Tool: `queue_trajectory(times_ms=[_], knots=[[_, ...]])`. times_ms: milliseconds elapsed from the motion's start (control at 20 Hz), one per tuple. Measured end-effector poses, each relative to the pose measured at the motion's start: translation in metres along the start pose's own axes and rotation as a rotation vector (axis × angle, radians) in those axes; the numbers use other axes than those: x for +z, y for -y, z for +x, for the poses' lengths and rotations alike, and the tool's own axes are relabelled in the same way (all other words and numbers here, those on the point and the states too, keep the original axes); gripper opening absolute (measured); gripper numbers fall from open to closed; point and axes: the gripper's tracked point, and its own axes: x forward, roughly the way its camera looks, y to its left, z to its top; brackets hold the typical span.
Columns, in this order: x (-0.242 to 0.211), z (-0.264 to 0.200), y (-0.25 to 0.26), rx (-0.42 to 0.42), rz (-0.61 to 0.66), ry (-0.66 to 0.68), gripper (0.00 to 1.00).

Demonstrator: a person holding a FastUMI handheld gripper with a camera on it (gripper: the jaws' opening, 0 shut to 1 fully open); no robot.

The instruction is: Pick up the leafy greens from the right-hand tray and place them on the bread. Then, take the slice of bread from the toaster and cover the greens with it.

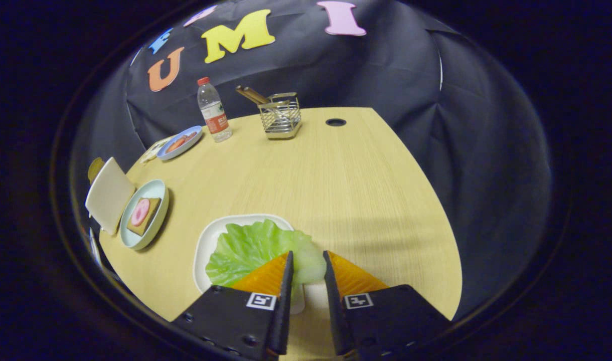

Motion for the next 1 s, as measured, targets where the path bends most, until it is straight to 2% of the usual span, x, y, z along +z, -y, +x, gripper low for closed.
queue_trajectory(times_ms=[100,150,550,1000], knots=[[0.005,-0.001,-0.002,-0.014,-0.033,0.009,0.12],[0.004,-0.003,-0.007,0.006,-0.038,0.007,0.01],[0.051,-0.059,-0.044,0.070,0.021,0.077,0.00],[0.094,-0.110,-0.106,0.025,0.005,0.118,0.00]])
